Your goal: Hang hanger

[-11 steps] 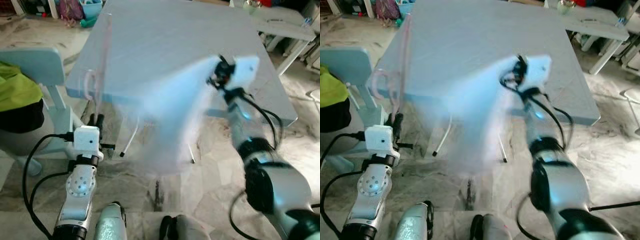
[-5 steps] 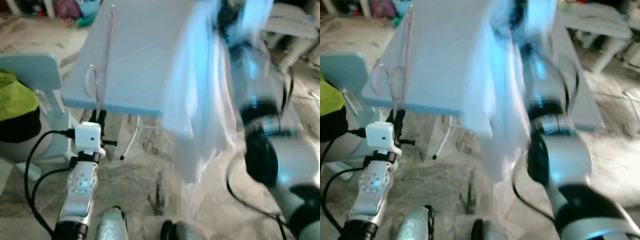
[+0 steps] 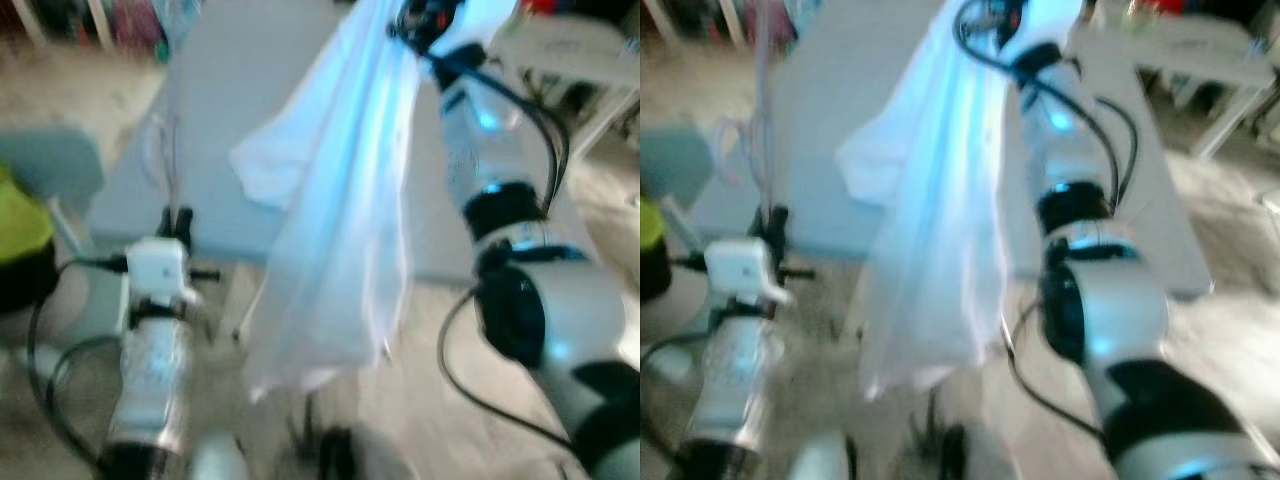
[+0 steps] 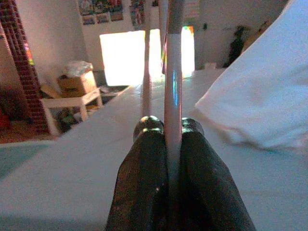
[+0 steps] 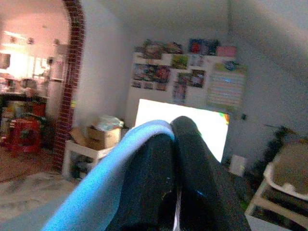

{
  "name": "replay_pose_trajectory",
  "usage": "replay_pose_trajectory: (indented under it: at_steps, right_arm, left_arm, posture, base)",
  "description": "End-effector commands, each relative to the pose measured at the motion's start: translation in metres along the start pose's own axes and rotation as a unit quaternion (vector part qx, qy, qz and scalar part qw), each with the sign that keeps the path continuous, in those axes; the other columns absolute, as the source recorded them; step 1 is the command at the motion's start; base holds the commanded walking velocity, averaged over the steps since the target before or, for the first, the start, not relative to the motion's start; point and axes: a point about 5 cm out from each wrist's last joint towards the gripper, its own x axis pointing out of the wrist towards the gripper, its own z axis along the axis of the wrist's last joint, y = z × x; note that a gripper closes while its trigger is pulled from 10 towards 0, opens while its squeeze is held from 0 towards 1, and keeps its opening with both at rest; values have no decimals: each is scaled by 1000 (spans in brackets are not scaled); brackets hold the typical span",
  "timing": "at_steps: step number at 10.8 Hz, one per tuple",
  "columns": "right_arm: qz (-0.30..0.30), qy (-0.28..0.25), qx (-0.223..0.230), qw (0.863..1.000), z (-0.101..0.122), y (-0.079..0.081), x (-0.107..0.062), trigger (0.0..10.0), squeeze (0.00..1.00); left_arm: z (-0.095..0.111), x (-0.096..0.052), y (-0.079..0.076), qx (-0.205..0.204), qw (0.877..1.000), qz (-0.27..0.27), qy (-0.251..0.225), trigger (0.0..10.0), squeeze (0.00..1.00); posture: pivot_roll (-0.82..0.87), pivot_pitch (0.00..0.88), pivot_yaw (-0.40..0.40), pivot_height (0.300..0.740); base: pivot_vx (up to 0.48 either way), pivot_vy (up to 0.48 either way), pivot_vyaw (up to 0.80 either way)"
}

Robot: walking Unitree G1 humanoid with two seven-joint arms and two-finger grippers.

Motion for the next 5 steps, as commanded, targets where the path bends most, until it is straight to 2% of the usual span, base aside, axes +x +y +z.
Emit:
replay_pose_trajectory:
  at_steps: [1,3,4,5]
  right_arm:
    - [3,-39,-1,999,18,2,10,10000,0]
    - [9,-31,1,999,17,3,12,10000,0]
    - [26,-23,-8,999,18,11,17,10000,0]
    - [50,-20,-27,998,36,25,37,10000,0]
  left_arm:
    - [-9,-2,-4,7,999,-18,27,10000,0]
    - [-10,-1,-4,6,999,-14,28,10000,0]
    - [-10,0,-5,7,999,-14,29,10000,0]
    - [-9,0,-8,7,1000,-18,25,10000,0]
  posture:
    - [133,99,-119,740]
    - [133,100,-122,740]
    - [134,100,-125,740]
    - [142,100,-140,740]
  base:
    - [416,0,0]
    - [396,0,0]
    - [281,0,0]
    - [281,0,0]
